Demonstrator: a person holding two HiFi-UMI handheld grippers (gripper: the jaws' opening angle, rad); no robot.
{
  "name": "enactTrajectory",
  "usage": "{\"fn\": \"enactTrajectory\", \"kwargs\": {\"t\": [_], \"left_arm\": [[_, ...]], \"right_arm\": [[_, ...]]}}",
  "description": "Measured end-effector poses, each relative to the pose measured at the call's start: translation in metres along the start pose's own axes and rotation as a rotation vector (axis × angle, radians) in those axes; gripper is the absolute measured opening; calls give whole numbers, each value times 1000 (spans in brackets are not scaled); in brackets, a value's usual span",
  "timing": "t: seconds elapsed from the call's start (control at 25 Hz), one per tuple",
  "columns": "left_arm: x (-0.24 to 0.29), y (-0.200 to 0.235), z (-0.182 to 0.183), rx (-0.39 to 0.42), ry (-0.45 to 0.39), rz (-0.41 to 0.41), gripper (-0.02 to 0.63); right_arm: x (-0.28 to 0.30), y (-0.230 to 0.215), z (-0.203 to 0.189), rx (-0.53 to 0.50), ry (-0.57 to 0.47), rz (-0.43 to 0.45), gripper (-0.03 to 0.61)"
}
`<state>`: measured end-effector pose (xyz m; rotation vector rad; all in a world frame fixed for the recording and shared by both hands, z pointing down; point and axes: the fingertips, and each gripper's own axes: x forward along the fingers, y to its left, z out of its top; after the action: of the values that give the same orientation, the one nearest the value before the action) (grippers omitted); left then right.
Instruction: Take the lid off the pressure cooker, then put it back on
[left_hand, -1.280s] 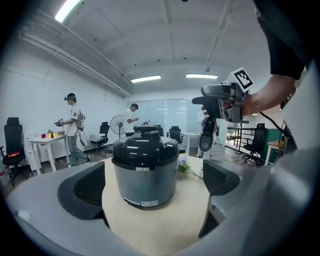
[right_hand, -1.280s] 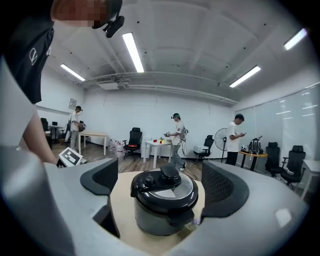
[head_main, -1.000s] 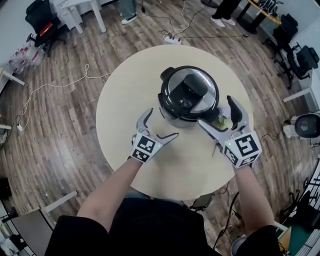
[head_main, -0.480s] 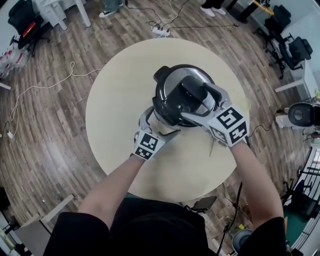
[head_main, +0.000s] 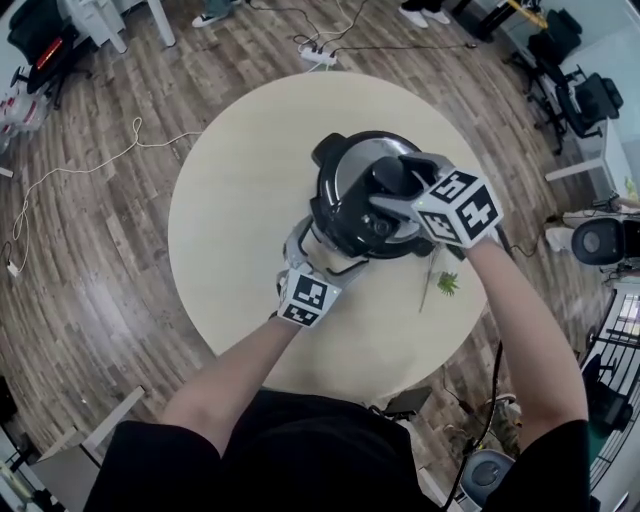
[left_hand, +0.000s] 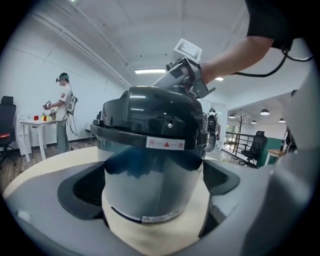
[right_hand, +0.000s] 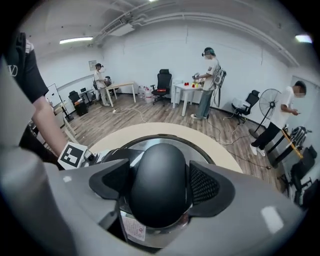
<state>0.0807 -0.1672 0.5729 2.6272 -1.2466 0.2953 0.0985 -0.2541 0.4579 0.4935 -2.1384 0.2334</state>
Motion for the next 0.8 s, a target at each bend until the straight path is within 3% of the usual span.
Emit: {"fn": "enactTrajectory", "kwargs": {"t": [0.16, 0.48, 0.56, 0.72, 0.8], "left_arm": [[2, -2, -2, 0, 1, 4, 589], [5, -2, -7, 0, -12, 18, 589], [5, -3, -9, 2, -8, 19, 589], [7, -5, -7, -2, 0, 23, 589], [10, -8, -3, -4, 0, 20, 589]], "right_arm": [[8, -4, -5, 80, 101, 20, 301], [11, -11, -3, 230, 184, -54, 287], [10, -15, -6, 338, 182, -110, 288], [4, -28, -12, 647, 170, -282, 288], [0, -33, -15, 696, 183, -312, 293]]}}
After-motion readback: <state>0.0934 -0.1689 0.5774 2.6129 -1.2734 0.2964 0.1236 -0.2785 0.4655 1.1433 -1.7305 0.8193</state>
